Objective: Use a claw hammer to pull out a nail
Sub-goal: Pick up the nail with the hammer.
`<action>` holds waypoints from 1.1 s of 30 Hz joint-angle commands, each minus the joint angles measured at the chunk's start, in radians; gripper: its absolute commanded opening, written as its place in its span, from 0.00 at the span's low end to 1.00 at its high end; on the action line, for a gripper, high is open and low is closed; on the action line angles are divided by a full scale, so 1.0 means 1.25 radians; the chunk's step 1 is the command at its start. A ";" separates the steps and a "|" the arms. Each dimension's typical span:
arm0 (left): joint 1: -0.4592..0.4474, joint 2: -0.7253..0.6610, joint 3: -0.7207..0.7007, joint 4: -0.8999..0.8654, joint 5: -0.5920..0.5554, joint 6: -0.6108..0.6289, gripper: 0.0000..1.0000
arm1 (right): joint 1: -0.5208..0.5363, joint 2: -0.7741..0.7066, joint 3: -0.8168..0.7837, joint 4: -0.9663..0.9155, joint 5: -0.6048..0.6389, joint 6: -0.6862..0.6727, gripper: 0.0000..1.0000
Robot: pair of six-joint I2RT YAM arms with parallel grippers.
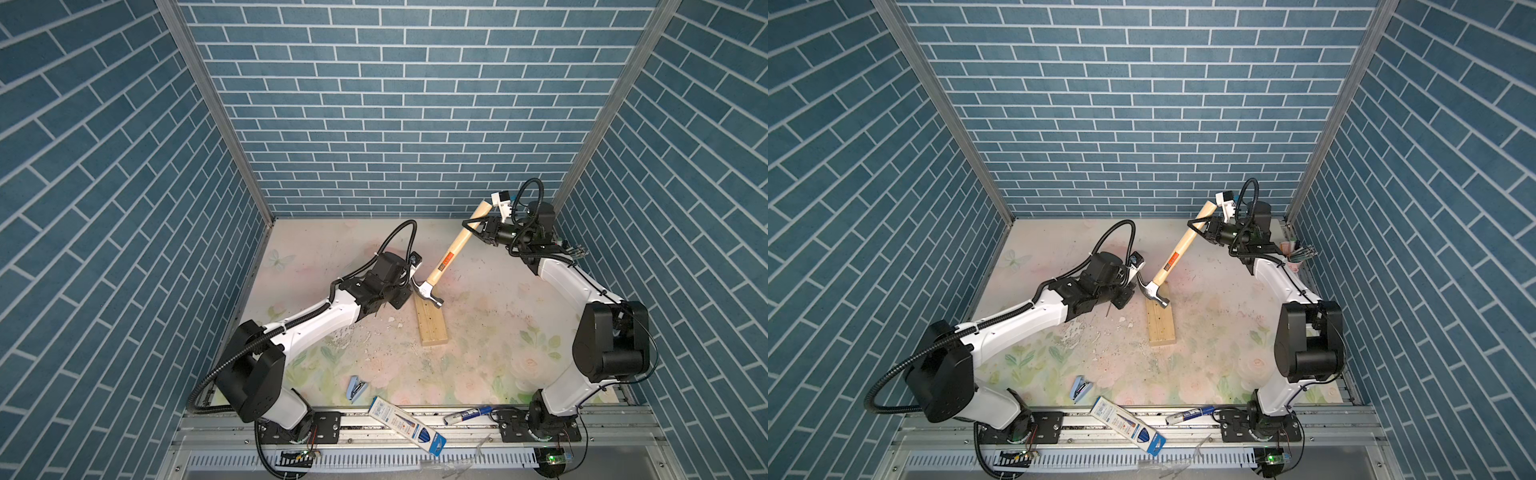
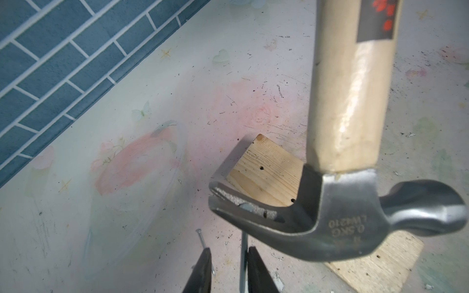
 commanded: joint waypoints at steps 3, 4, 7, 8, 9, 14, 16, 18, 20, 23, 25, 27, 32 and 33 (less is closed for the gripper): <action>-0.004 0.008 0.019 0.003 0.013 0.006 0.22 | 0.004 -0.027 0.017 0.032 -0.055 0.129 0.00; -0.005 0.008 0.019 0.004 0.014 0.006 0.21 | 0.003 -0.026 0.017 0.032 -0.055 0.129 0.00; -0.004 0.011 0.024 0.003 0.017 0.006 0.19 | 0.003 -0.027 0.017 0.032 -0.055 0.129 0.00; -0.004 0.010 0.026 0.002 0.020 0.006 0.19 | 0.004 -0.027 0.017 0.032 -0.055 0.129 0.00; -0.004 0.011 0.027 0.003 0.021 0.006 0.19 | 0.004 -0.026 0.019 0.032 -0.055 0.128 0.00; -0.004 0.015 0.033 0.002 0.029 0.007 0.16 | 0.003 -0.029 0.019 0.031 -0.055 0.129 0.00; -0.004 0.016 0.037 -0.001 0.030 0.009 0.14 | 0.004 -0.028 0.019 0.031 -0.056 0.129 0.00; -0.004 0.017 0.038 -0.001 0.030 0.008 0.13 | 0.003 -0.028 0.020 0.031 -0.055 0.129 0.00; -0.004 0.018 0.040 -0.002 0.030 0.009 0.12 | 0.003 -0.028 0.020 0.032 -0.055 0.128 0.00; -0.004 0.021 0.042 -0.004 0.032 0.009 0.12 | 0.004 -0.028 0.020 0.031 -0.055 0.130 0.00; -0.005 0.020 0.043 -0.011 0.029 0.008 0.14 | 0.003 -0.029 0.020 0.031 -0.055 0.130 0.00; -0.005 0.013 0.037 -0.012 0.026 0.006 0.26 | 0.004 -0.029 0.020 0.031 -0.056 0.130 0.00; -0.005 -0.006 0.006 -0.011 0.018 0.003 0.35 | 0.003 -0.027 0.024 0.030 -0.054 0.130 0.00; -0.006 -0.005 0.004 -0.013 0.018 0.002 0.35 | 0.002 -0.027 0.024 0.030 -0.054 0.130 0.00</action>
